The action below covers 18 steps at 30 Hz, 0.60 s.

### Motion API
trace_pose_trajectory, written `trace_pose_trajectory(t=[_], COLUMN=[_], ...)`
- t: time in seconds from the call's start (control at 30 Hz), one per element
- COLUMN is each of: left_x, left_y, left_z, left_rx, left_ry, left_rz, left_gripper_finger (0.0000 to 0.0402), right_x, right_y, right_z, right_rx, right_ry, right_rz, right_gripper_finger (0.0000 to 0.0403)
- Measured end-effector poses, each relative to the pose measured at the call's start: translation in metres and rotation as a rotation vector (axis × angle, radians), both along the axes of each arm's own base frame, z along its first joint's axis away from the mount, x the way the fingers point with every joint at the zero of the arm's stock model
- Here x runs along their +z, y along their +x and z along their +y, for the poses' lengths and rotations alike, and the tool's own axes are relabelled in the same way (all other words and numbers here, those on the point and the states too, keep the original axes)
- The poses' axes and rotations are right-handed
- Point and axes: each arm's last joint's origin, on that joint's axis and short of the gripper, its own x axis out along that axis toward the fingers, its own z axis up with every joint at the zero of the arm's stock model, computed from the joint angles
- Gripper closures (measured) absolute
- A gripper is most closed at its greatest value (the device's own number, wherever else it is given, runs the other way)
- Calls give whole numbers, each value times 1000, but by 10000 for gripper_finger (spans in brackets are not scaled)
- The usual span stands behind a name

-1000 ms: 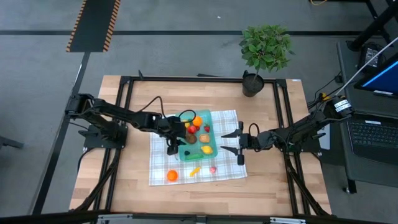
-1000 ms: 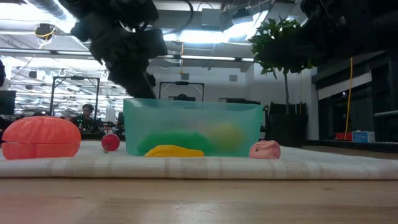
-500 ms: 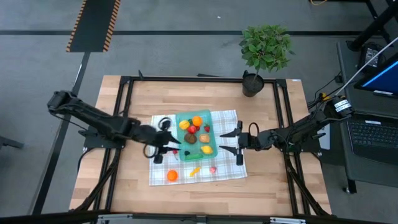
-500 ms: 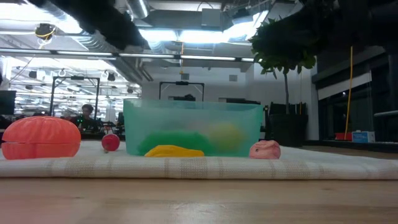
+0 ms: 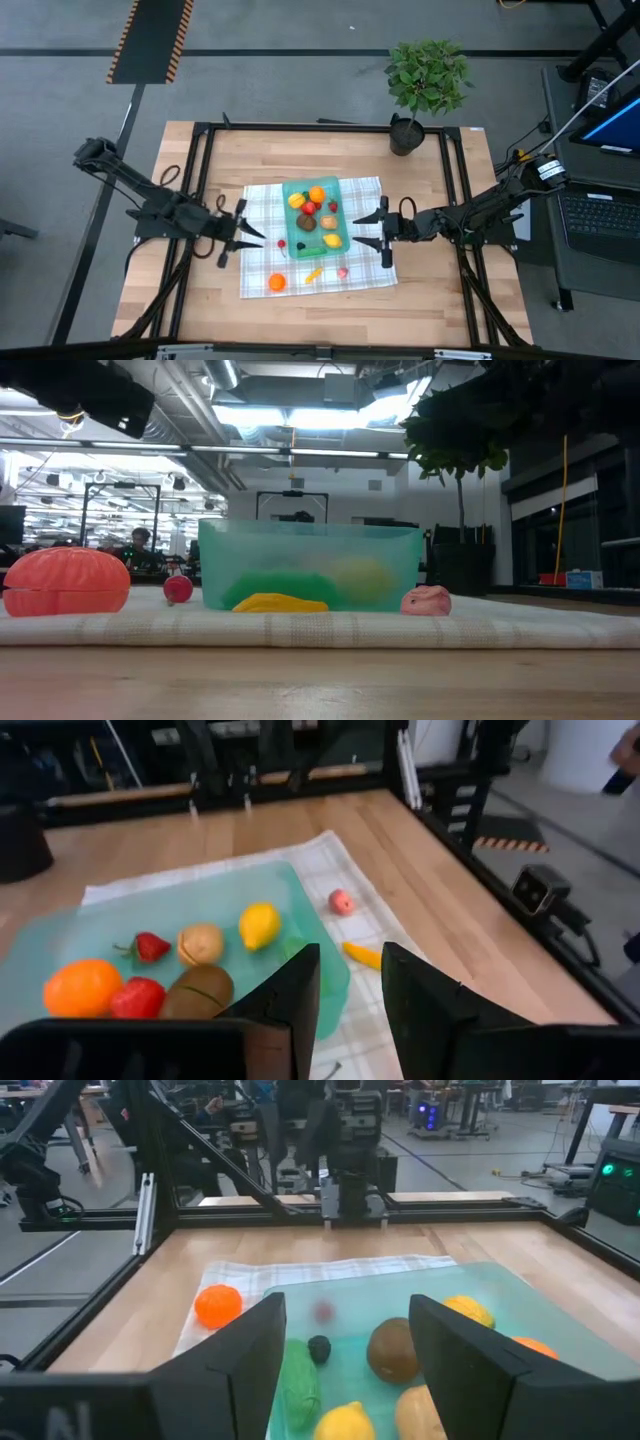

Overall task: Pick and placing Produce into tupperware
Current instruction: Put the peach into the blue bin

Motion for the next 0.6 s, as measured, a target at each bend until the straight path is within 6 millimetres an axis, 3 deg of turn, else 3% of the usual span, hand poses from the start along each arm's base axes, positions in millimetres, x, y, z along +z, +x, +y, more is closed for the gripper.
trace_pose_trajectory(t=[0.33,0.5,0.6], left_x=[-14,-26,-31], left_y=[-32,-38,-39], left_z=[19,27,30], left_rx=[-9,30,23], left_ry=[4,-3,-6], left_rz=[-128,-166,-170], left_gripper_finger=[314,321,325], right_x=[0,9,16], right_y=[0,6,15], right_z=[0,2,7], right_rx=[3,10,34], right_ry=[-34,-94,-119], right_rz=[-3,-17,58], right_gripper_finger=[187,187,187])
